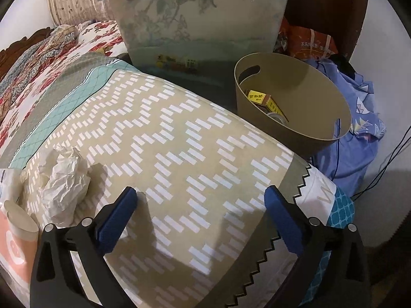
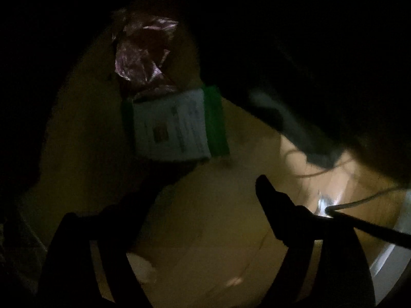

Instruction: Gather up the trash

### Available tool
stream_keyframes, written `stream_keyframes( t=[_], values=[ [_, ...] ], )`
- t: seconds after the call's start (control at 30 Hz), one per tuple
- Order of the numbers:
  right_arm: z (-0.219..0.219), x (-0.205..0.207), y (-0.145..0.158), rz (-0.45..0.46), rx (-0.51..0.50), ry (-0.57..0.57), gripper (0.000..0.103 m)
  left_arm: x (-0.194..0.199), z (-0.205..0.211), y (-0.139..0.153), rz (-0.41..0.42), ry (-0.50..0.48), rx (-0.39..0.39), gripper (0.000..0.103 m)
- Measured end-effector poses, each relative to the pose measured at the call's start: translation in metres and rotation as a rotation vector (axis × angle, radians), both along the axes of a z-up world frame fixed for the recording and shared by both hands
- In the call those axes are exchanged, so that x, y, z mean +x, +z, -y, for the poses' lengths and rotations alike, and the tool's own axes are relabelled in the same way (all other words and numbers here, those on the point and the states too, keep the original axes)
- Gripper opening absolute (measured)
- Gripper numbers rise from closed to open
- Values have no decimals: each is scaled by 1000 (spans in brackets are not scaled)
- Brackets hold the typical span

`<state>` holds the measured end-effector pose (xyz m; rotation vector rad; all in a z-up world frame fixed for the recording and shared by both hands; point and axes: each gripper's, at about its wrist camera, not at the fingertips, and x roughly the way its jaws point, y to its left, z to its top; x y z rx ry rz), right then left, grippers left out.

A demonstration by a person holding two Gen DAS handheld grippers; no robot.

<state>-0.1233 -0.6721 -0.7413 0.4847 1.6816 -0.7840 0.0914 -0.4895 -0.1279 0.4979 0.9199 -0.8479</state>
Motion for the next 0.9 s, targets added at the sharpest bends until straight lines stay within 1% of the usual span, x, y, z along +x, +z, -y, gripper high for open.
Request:
stream_keyframes(
  t=[0.07, 0.13, 0.17, 0.2, 0.23, 0.27, 0.33, 0.37, 0.4, 0.43, 0.47, 0.5, 0.53, 0.57, 0.6, 0.67, 0.7, 0.77, 0.83, 0.9],
  values=[
    [-3, 8, -10, -6, -4, 50, 83, 1, 0, 0, 2, 1, 1, 95],
    [-7, 17, -18, -27, 18, 108, 86, 1, 0, -1, 3, 3, 2, 95],
    [-10, 21, -22, -53, 4, 144, 93, 1, 1, -1, 4, 5, 3, 95],
    [-10, 24, -21, -57, -38, 171, 98, 1, 1, -1, 4, 6, 4, 95],
    [-10, 24, -22, -68, -50, 180, 99, 1, 2, -1, 5, 7, 4, 95],
    [-8, 24, -22, -58, -43, 176, 100, 1, 2, -1, 5, 7, 5, 95],
    [-3, 19, -21, -32, -14, 144, 99, 1, 2, -1, 6, 7, 5, 95],
    [0, 16, -21, -16, 8, 123, 97, 1, 2, -1, 6, 8, 5, 95],
    [3, 15, -20, -1, 24, 113, 90, 1, 3, -1, 5, 8, 4, 95],
    [4, 15, -18, 23, 55, 107, 84, 1, 2, -1, 5, 7, 4, 95],
    [3, 16, -15, 49, 84, 111, 68, 1, 2, -1, 6, 7, 5, 95],
    [-1, 18, -12, 96, 138, 118, 34, 1, 2, -1, 5, 7, 5, 95],
    [-4, 19, -11, 132, 188, 119, 18, 1, 2, -1, 5, 7, 5, 95],
    [-8, 23, -12, 124, 209, 134, 13, 1, 2, -1, 5, 7, 4, 95],
    [-10, 26, -12, 115, 227, 136, 4, 2, 3, -1, 4, 6, 4, 95],
    [-10, 26, -12, 130, 276, 89, 3, 2, 2, -1, 2, 5, 2, 95],
    [-11, 25, -8, 146, 276, 69, 2, 1, 2, -1, 2, 5, 2, 95],
    [-12, 18, 3, 200, 296, -7, 2, 1, 3, -1, 2, 5, 1, 95],
    [-17, 6, 18, 259, 313, -78, 2, 2, 2, -1, 0, 5, 0, 95],
    [-28, -14, 45, 344, 338, -158, 2, 2, 1, 0, -2, 4, -2, 95]
  ],
)
